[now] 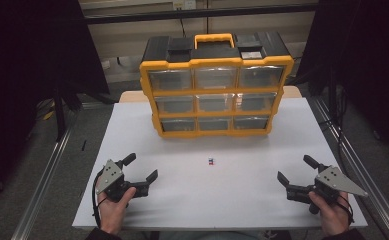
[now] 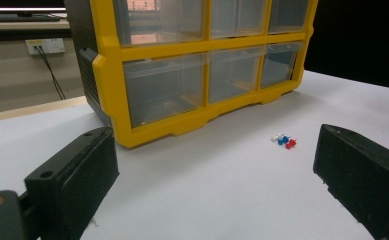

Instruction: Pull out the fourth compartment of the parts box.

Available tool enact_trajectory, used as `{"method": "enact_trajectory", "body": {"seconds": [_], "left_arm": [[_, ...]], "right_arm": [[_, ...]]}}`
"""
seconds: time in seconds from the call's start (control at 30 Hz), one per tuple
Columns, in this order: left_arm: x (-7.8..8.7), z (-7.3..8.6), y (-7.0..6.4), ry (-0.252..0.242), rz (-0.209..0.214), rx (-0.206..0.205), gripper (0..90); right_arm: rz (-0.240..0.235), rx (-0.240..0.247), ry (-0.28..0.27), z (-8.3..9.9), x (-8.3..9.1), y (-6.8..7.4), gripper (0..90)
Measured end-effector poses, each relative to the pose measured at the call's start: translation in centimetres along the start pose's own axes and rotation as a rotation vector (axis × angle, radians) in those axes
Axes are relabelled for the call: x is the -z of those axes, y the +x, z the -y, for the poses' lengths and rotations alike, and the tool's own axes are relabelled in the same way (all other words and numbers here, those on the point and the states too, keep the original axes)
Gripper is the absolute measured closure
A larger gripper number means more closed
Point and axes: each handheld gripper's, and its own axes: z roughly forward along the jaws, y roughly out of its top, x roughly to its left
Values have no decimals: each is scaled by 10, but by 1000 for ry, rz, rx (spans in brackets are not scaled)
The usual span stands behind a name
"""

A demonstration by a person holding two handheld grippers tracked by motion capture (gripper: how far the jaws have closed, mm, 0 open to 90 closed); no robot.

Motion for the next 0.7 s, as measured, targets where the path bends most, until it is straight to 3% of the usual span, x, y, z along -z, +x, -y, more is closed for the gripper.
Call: {"method": "enact_trajectory", "body": {"seconds": [0.37,0.4,0.6,0.7], "left_arm": [[-5,-1,0,-11,-7,-4,40],[-5,-1,1,1,-19,-20,40],[-9,-1,0,12,-54,-27,40],[-11,-4,0,19,-68,-73,40]], "right_arm": [[-5,-2,1,1,-1,-1,1],[-3,-1,5,1,-1,-2,1],[-8,-9,1,1,-1,-3,1],[-7,-9,3,1,-1,-3,1]]}}
